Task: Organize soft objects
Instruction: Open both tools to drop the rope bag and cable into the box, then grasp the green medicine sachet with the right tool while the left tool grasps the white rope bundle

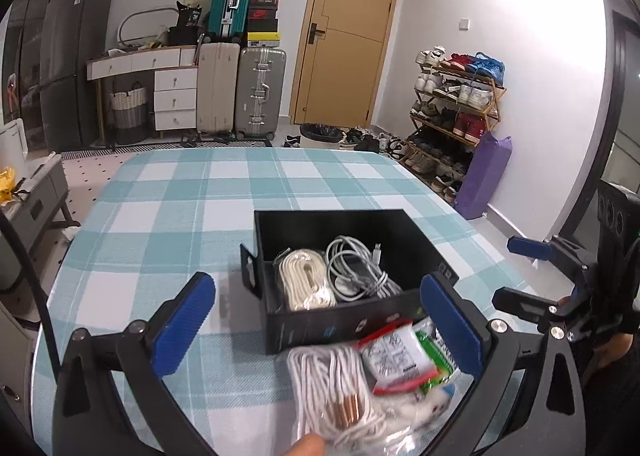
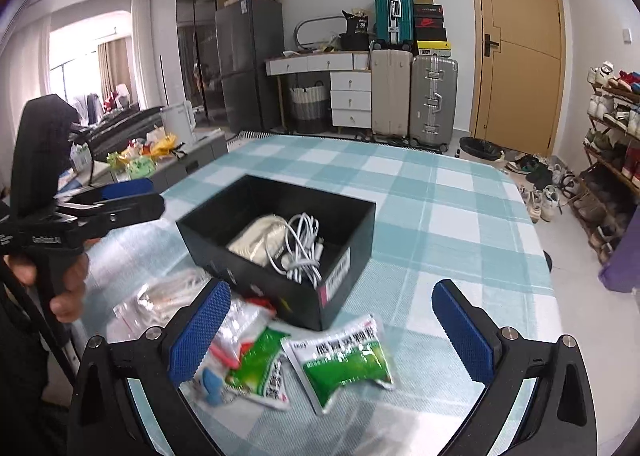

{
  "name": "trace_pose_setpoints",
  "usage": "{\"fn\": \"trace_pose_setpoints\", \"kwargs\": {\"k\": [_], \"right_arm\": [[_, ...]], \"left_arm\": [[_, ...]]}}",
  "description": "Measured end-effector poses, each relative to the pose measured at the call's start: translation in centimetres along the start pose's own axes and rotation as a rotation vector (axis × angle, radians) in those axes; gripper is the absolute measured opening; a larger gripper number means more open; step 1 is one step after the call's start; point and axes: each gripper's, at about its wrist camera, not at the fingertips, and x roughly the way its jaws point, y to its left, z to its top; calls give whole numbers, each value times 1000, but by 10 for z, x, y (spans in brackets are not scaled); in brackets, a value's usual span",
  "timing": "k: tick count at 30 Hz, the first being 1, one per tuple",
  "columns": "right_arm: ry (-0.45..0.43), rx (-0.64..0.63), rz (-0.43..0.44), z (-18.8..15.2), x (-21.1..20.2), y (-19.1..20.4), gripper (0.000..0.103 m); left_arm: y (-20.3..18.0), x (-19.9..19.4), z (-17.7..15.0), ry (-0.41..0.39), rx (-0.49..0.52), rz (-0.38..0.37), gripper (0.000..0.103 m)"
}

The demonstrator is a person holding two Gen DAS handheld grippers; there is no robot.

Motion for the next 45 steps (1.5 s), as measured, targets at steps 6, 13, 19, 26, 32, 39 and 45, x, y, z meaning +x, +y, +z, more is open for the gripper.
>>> {"fn": "trace_pose_setpoints", "kwargs": {"k": [6, 13, 19, 26, 32, 39, 45], "right_arm": [[36, -70, -3, -7, -3, 7, 102], [77, -64, -3, -16, 6, 1, 102], [108, -32, -8, -21, 16, -6, 102], [143, -32, -11, -28, 23, -12, 102], [191, -13, -50, -36, 33, -21, 102], [223, -28, -62, -42, 43, -21, 102], [275, -25, -59, -48, 56, -21, 102]], "left_arm": [[1, -2, -14, 17, 19, 36, 103], [1, -4, -29, 37, 35, 44, 103], [0, 6, -41, 97, 50, 60, 103], [3, 13, -51, 139, 19, 75, 103], [2, 15, -55, 143, 28, 94, 103], [-2, 17, -58, 159, 50, 92, 103], [-5, 17, -56, 143, 61, 115, 103]]}}
